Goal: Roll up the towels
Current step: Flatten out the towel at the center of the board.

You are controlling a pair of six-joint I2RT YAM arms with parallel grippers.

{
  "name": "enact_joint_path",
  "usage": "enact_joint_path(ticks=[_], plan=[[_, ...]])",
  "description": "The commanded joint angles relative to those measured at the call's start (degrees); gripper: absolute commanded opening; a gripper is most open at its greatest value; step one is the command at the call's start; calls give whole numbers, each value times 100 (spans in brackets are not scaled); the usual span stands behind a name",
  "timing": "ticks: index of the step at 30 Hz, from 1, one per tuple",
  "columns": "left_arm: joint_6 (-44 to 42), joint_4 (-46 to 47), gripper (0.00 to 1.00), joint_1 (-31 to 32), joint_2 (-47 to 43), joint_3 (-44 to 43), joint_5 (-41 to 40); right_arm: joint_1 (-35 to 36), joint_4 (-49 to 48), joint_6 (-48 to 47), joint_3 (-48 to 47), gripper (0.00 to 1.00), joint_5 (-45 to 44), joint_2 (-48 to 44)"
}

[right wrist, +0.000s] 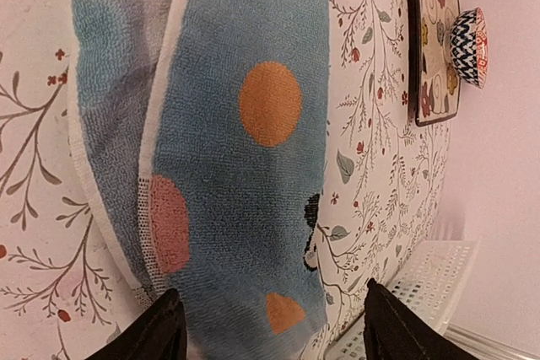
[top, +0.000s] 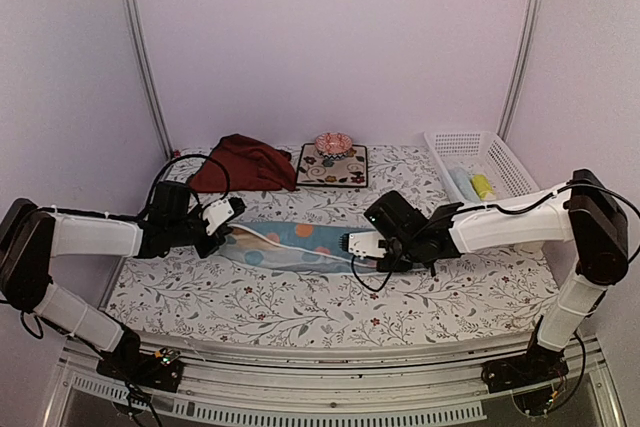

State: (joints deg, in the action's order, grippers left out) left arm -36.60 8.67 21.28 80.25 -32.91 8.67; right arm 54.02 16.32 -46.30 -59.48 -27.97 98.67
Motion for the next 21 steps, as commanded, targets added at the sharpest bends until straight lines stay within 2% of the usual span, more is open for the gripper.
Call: enact_joint_path(ticks=[1, 4, 8, 13, 16, 21], plan=[[73, -23, 0, 68, -95, -124, 134, -202, -659, -634, 318, 71, -90, -259], [96, -32, 0, 63, -132, -109, 160, -269, -964, -761, 549, 70, -63, -383], [105, -36, 0, 62, -175, -86, 212, -270, -870, -843, 636, 68, -259, -428], [117, -93, 0, 61, -90, -188, 188, -160, -585, -391, 892, 70, -394, -655], [197, -208, 0, 68, -42, -328, 230, -11, -898, -320, 1236, 71, -623, -606], [401, -557, 0, 53, -90, -828, 448, 116, -1469, 103, 1265, 71, -902, -337]])
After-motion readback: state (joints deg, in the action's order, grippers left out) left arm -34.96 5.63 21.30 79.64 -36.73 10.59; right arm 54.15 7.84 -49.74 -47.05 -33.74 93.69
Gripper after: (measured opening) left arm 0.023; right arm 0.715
